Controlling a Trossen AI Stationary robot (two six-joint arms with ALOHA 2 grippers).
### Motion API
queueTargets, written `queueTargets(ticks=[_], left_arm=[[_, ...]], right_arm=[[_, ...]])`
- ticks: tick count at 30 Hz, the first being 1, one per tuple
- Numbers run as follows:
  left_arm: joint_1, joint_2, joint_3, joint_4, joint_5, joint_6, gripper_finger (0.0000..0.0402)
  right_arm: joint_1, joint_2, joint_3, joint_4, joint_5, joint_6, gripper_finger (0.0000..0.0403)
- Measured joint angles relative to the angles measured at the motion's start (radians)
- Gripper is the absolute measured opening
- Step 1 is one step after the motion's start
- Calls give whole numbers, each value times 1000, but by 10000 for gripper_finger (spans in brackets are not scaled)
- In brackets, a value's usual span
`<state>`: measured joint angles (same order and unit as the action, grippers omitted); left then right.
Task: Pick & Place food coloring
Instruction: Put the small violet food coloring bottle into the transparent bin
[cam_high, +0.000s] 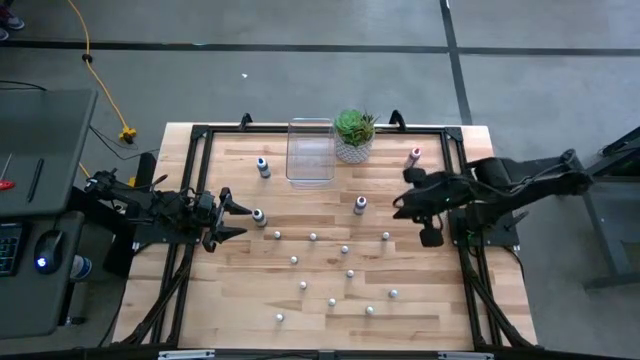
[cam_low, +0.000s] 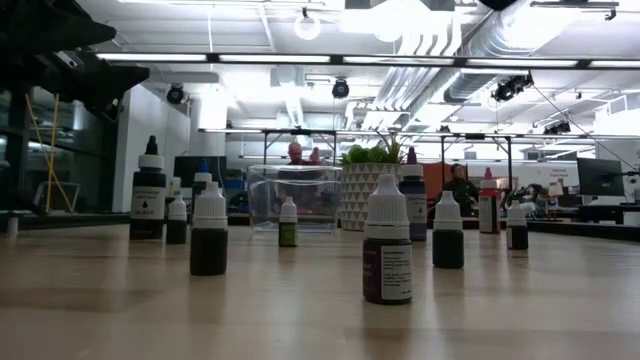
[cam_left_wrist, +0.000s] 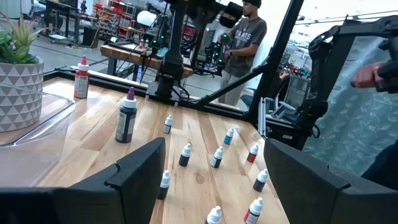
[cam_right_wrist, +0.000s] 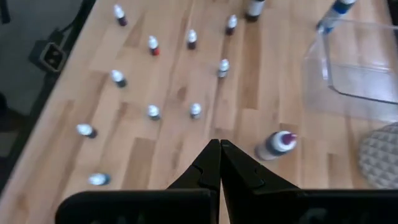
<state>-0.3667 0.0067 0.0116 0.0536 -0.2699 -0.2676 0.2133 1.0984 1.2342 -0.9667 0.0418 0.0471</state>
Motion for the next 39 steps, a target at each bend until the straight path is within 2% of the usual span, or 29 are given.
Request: queueTargets(ticks=[10, 19, 22, 29, 39], left_arm=[[0, 0, 0, 0, 0, 0, 271], [0, 0, 0, 0, 0, 0, 271], [0, 0, 0, 0, 0, 0, 271], [0, 0, 0, 0, 0, 0, 271], [0, 0, 0, 0, 0, 0, 271]], right_arm=[[171, 184, 119, -48, 1, 185, 0], [324, 332, 228, -46, -4, 206, 0], [361, 407, 289, -46, -30, 155, 0], [383, 588, 458, -45, -73, 17, 0], [307, 883, 727, -13, -73, -89, 0]])
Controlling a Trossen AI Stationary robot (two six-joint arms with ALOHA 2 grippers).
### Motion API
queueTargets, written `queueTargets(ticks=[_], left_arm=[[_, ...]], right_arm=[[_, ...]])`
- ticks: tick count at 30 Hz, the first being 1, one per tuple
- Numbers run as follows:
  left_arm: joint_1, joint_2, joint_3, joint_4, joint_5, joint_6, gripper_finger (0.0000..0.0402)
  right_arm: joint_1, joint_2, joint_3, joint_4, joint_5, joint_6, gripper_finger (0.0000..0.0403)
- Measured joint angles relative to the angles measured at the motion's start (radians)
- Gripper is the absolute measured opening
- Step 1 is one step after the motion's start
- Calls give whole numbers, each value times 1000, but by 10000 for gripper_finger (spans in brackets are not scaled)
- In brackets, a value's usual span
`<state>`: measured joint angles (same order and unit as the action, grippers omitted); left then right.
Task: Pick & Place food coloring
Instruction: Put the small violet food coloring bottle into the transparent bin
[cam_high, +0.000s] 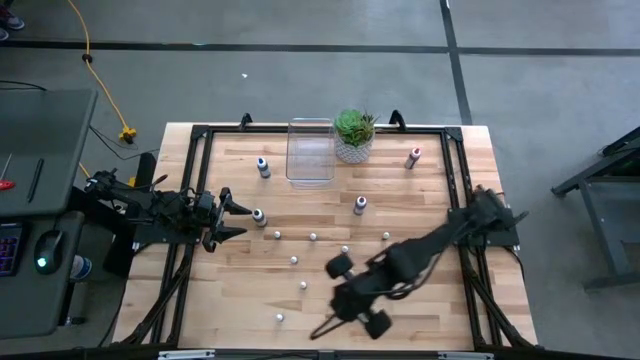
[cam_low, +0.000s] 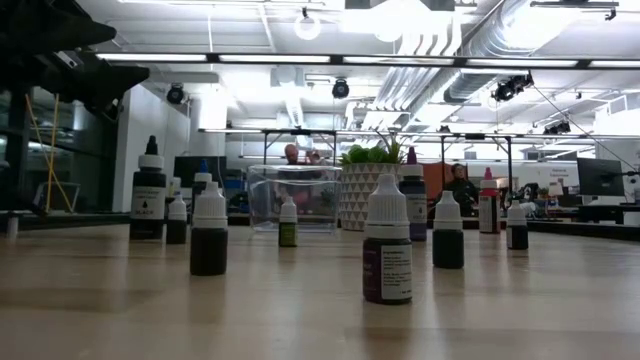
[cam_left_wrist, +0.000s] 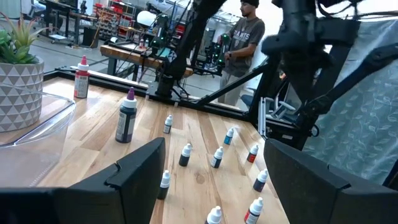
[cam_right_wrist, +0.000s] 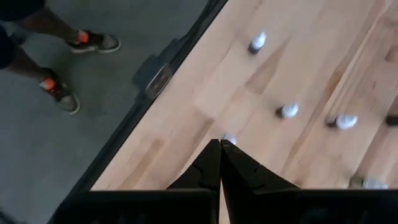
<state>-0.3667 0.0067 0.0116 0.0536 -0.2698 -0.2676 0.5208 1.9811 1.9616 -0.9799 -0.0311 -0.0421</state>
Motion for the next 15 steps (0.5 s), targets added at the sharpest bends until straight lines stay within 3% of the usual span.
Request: queueTargets(ticks=[13, 15], left_arm=[[0, 0, 0, 0, 0, 0, 271], [0, 0, 0, 0, 0, 0, 271]], right_arm=[[-57, 403, 391, 115, 2, -107, 0], [-59, 422, 379, 173, 3, -118, 0]])
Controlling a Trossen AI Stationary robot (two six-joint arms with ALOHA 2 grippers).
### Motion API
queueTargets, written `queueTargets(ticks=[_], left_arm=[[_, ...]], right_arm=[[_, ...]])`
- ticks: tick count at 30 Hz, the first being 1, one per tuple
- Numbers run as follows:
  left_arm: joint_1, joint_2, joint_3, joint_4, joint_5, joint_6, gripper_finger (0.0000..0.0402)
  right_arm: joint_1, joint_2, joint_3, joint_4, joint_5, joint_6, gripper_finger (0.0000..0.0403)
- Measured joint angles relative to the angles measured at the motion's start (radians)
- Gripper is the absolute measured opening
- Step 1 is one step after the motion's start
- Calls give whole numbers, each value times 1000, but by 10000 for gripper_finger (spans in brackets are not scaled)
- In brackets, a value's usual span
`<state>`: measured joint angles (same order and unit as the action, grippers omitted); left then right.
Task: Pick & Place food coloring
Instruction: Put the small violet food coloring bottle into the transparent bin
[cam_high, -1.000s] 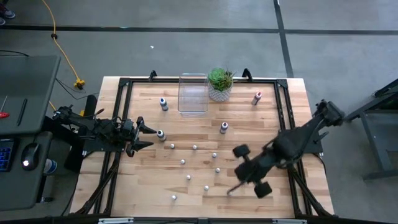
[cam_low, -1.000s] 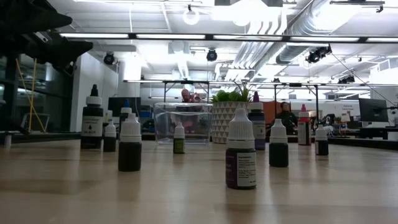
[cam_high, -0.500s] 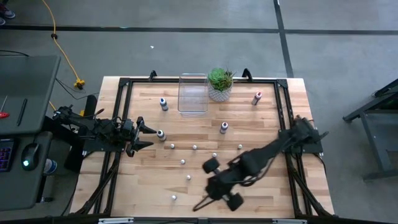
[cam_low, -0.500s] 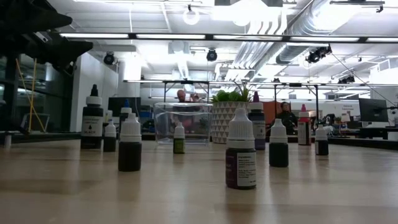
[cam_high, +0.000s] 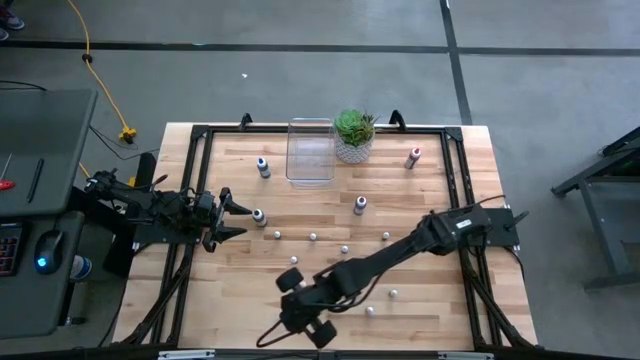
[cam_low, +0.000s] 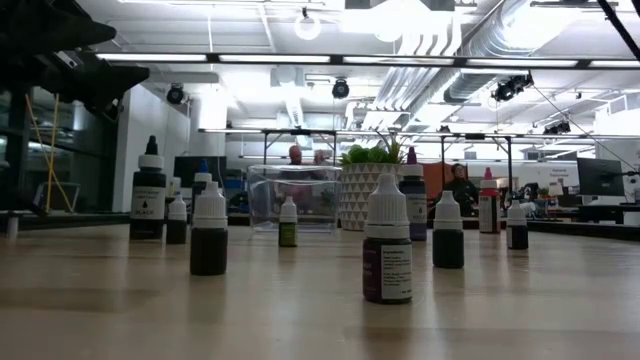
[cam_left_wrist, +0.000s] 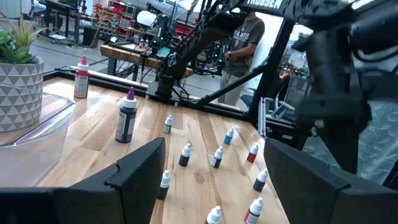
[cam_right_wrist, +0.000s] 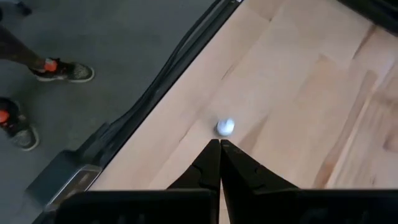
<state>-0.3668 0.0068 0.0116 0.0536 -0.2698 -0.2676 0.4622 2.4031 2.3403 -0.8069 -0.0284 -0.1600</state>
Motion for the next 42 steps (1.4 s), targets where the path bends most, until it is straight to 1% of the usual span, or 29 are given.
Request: queueTargets(ticks=[5, 8, 11, 22, 27, 29, 33, 38, 42], left_arm=[[0, 0, 0, 0, 0, 0, 271], [0, 0, 0, 0, 0, 0, 271], [0, 0, 0, 0, 0, 0, 271], [0, 0, 0, 0, 0, 0, 271], [0, 0, 0, 0, 0, 0, 271], [0, 0, 0, 0, 0, 0, 271], [0, 0, 0, 0, 0, 0, 271], [0, 0, 0, 0, 0, 0, 271], [0, 0, 0, 0, 0, 0, 271]], right_arm=[[1, 1, -98, 130, 1, -2, 0], [1, 2, -143, 151, 40, -2, 2], [1, 2, -179, 192, 70, 0, 15], [-1, 6, -197, 240, 74, 28, 127], [-9, 55, -197, 311, -6, 80, 165], [-11, 79, -198, 347, -19, 111, 176], [-13, 90, -197, 400, 0, 143, 187], [-19, 94, -197, 399, 56, 136, 188], [-26, 99, -197, 404, 53, 135, 188]])
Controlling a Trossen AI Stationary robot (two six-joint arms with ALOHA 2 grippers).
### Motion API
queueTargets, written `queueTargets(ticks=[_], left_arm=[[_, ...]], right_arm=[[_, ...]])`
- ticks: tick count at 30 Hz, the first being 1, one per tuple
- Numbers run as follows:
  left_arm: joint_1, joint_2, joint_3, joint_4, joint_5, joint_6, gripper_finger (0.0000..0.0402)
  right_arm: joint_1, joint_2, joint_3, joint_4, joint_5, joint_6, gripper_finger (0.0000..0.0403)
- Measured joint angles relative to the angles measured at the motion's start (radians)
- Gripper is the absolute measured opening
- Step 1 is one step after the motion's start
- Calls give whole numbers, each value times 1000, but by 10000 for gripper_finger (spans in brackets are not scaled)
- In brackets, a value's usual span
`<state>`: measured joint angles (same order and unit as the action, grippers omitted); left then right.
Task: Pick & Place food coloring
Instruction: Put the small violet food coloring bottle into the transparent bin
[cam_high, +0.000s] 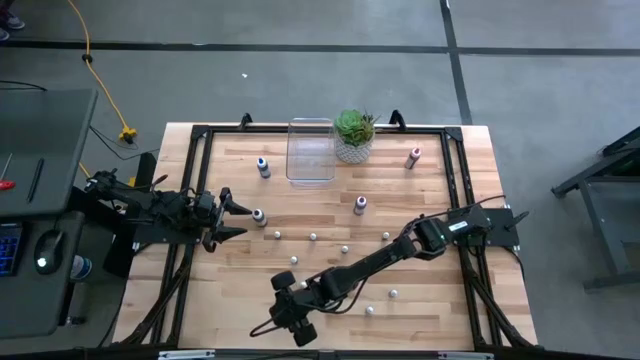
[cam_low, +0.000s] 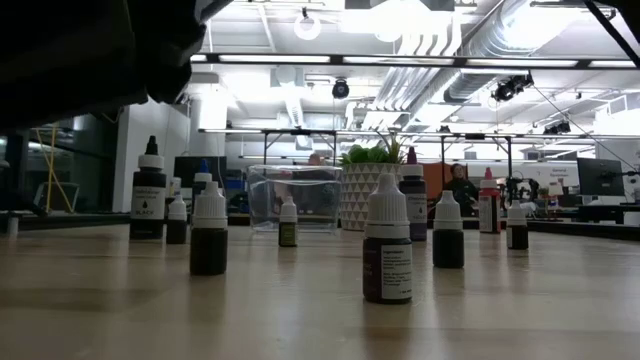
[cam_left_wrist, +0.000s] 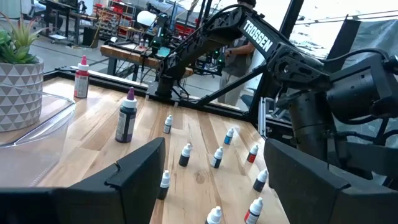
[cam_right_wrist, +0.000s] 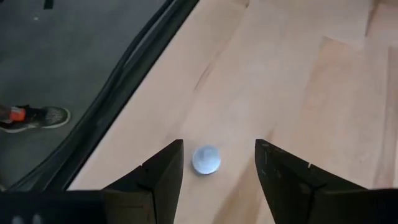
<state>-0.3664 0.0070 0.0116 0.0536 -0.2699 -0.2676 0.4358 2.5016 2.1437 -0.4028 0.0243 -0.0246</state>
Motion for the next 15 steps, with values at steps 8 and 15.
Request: queueTargets(ticks=[8, 15], left_arm=[[0, 0, 0, 0, 0, 0, 271], [0, 0, 0, 0, 0, 0, 271]], right_arm=[[-5, 19, 0, 9, -46, 24, 189], [-5, 22, 0, 17, -49, 27, 186]])
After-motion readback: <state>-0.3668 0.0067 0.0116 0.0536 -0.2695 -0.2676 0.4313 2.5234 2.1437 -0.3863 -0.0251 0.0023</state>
